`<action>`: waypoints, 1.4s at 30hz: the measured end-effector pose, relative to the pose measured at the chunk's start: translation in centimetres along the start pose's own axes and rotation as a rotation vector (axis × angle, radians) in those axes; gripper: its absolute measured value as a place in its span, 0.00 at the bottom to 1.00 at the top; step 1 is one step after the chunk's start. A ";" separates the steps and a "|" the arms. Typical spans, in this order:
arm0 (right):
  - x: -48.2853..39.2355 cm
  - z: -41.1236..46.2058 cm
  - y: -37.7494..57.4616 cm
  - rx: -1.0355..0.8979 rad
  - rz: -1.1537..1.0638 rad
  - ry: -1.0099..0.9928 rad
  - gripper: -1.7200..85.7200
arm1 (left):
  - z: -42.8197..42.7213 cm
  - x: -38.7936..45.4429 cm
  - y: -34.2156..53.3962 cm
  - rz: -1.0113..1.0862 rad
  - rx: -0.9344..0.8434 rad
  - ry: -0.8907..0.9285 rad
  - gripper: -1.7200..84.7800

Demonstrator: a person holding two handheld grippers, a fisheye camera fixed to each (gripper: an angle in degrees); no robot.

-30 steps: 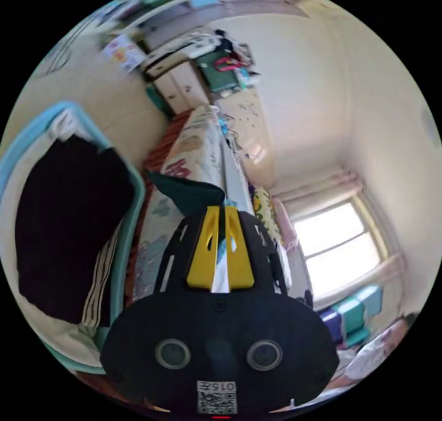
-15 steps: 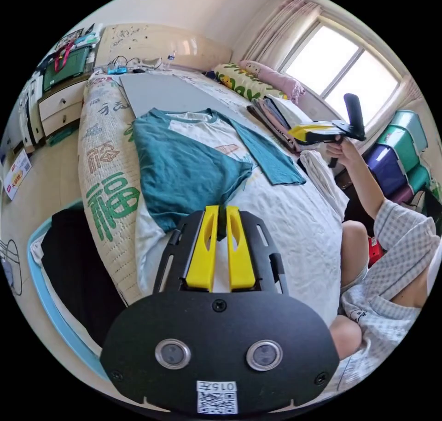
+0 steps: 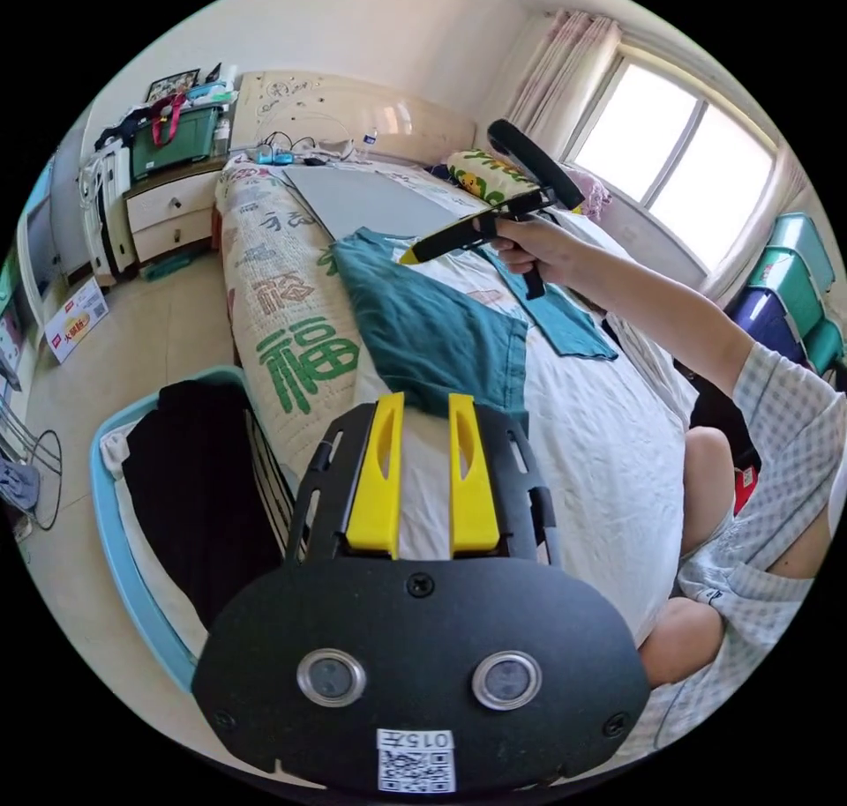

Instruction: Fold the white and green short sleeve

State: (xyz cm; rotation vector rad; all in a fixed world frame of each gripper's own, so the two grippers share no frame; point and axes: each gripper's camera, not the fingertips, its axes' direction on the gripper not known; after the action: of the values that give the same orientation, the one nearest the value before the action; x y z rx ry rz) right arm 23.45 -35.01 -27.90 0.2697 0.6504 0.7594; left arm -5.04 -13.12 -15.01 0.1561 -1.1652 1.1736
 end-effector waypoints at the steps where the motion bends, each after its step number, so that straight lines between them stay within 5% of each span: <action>1: 0.1 0.6 -0.5 -0.008 0.013 0.009 0.11 | 0.2 0.2 -0.1 -0.001 0.015 -0.016 0.12; 12: -1.4 1.8 -2.5 -0.028 0.019 0.131 0.09 | 2.9 1.4 -0.9 0.018 -0.074 -0.081 0.11; 18: -2.1 -3.4 8.1 -0.043 -0.190 0.031 0.10 | -0.1 4.0 -1.6 0.134 0.010 0.029 0.11; 25: 0.0 -0.9 16.3 -0.146 -0.187 -0.060 0.08 | 4.3 6.8 -3.3 0.260 -0.197 0.062 0.09; 32: 2.2 1.7 19.4 -0.085 -0.208 -0.108 0.02 | 4.3 4.9 -4.6 0.157 -0.243 0.143 0.07; 36: 10.0 -0.6 21.3 0.100 -0.065 -0.160 0.02 | 2.7 2.6 -8.2 0.082 -0.206 -0.018 0.08; 42: 21.7 1.3 21.5 0.194 0.214 0.118 0.13 | 6.9 -5.9 -19.0 -0.216 -0.072 -0.038 0.15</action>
State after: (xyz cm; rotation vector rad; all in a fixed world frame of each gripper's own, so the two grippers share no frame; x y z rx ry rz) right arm 24.22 -4.45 -26.94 0.4801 0.8168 0.9231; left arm 5.82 -29.73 -7.95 0.2443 -1.1909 0.9408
